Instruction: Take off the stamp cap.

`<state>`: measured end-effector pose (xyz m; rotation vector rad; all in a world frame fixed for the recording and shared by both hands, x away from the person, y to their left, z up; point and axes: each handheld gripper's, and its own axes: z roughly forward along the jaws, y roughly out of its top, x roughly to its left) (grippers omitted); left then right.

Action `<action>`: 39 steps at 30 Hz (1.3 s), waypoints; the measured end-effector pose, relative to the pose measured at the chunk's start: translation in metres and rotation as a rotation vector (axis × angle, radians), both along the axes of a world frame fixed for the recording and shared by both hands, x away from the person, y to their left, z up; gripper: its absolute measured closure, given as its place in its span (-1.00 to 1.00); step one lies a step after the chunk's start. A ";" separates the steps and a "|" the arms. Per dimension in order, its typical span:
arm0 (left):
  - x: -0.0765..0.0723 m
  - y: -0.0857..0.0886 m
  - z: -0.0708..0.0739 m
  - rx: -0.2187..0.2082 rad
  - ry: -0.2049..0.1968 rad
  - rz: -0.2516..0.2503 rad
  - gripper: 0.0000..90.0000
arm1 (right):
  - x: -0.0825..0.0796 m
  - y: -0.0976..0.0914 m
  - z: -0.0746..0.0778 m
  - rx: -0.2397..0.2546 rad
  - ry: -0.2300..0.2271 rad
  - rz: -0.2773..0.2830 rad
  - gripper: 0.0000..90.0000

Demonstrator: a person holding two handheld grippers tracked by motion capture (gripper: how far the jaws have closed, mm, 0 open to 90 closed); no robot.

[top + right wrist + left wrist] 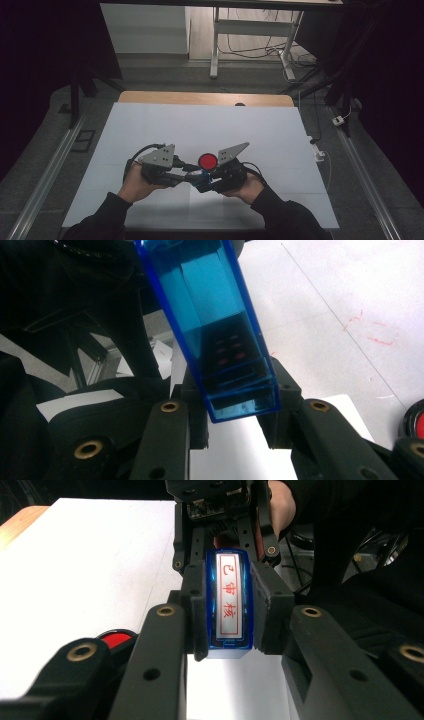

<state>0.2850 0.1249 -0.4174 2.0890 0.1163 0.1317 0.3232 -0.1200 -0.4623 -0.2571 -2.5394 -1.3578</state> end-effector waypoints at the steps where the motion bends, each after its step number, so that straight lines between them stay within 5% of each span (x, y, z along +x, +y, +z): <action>1: 0.000 0.000 0.000 0.001 -0.001 0.000 0.57 | 0.000 0.000 0.000 -0.005 -0.006 0.002 0.55; 9: -0.001 -0.002 0.000 0.013 -0.013 0.005 0.57 | 0.000 0.000 0.001 -0.025 -0.007 -0.002 0.55; 15: 0.001 0.001 0.000 -0.021 0.021 0.004 0.57 | 0.001 -0.002 0.001 -0.001 0.009 0.005 0.55; 21: 0.002 0.005 0.000 -0.045 0.010 0.031 0.58 | 0.005 -0.004 -0.001 0.013 0.051 -0.024 0.55; 31: 0.005 0.007 0.000 -0.054 0.065 0.068 0.57 | 0.001 -0.003 0.000 -0.015 -0.025 -0.046 0.54; 39: 0.004 0.009 0.003 -0.049 0.069 0.111 0.57 | -0.006 -0.005 -0.001 -0.074 -0.105 -0.083 0.54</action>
